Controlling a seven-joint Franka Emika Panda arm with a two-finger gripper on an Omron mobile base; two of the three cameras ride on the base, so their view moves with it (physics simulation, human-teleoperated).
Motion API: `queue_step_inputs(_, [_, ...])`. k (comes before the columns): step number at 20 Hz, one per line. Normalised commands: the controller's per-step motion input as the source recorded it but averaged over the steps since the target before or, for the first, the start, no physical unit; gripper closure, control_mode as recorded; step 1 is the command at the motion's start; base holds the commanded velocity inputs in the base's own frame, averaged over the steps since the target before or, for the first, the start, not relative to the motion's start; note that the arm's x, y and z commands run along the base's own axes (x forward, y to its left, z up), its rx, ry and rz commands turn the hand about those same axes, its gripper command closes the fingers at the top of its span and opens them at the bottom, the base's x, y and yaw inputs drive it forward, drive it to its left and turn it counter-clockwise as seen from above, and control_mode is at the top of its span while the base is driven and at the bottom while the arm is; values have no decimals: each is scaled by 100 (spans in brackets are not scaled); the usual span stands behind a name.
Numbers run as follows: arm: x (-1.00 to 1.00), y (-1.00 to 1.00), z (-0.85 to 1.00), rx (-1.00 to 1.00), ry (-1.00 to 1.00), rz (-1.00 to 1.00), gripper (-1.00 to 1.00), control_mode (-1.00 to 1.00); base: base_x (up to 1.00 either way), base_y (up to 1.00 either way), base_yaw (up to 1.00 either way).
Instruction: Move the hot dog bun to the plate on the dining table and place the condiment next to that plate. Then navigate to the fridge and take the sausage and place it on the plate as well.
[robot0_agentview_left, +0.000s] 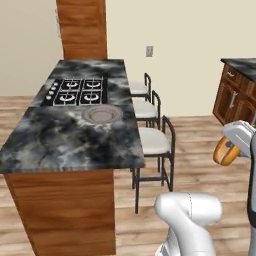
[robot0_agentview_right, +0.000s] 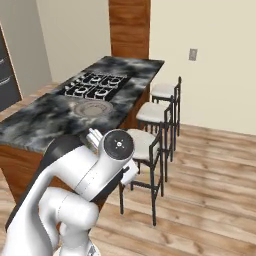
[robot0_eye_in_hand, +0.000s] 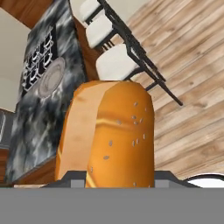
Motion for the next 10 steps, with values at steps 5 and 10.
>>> queue_step_inputs(5, [0,0,0,0,0,0,100,100,32,92,-23])
queue_step_inputs(10, [0,0,0,0,0,0,100,100,58,38,0])
